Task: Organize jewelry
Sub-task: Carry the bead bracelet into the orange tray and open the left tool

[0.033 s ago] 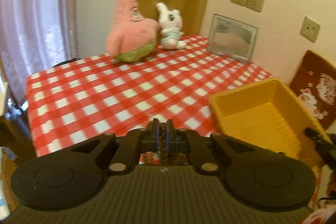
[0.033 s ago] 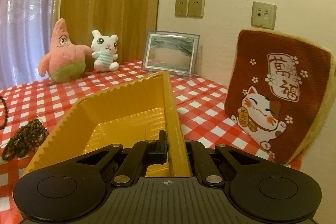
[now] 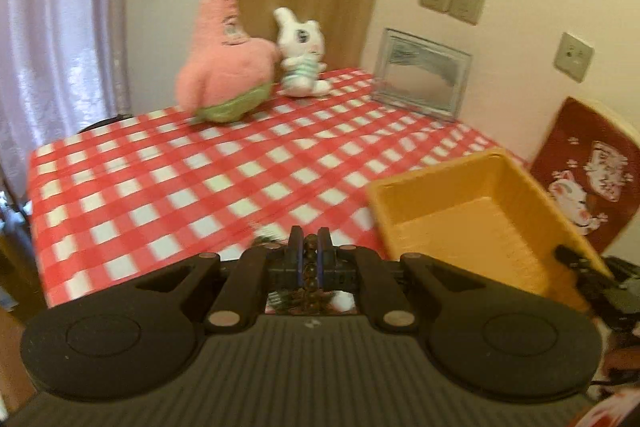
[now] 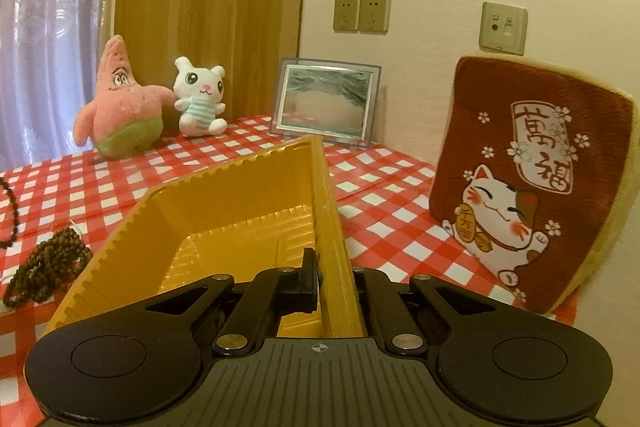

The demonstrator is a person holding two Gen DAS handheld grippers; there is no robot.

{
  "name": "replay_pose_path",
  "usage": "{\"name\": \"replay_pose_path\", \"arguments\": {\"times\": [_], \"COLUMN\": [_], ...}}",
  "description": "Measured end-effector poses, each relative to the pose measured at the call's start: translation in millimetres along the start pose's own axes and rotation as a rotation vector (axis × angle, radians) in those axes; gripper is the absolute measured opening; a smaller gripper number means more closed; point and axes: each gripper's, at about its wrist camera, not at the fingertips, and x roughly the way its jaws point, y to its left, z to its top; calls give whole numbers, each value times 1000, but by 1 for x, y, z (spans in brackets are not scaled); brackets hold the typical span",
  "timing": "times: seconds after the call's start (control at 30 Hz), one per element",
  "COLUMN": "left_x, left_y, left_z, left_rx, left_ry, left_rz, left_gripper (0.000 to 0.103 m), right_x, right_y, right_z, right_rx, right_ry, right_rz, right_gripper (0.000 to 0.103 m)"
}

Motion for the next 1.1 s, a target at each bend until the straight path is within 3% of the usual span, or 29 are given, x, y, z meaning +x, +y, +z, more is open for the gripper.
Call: {"name": "replay_pose_path", "arguments": {"times": [0.43, 0.77, 1.1], "left_x": [47, 89, 107], "left_y": [-73, -87, -91], "left_z": [10, 9, 15], "left_rx": [50, 72, 77], "left_ry": [39, 86, 90], "left_rz": [-179, -172, -157], "left_gripper": [5, 5, 6], "right_x": [22, 34, 38], "right_y": [10, 14, 16], "right_z": [11, 17, 20], "right_rx": [3, 13, 25], "right_ry": [-3, 2, 6], "right_rz": [19, 30, 37], "right_gripper": [4, 4, 4]}}
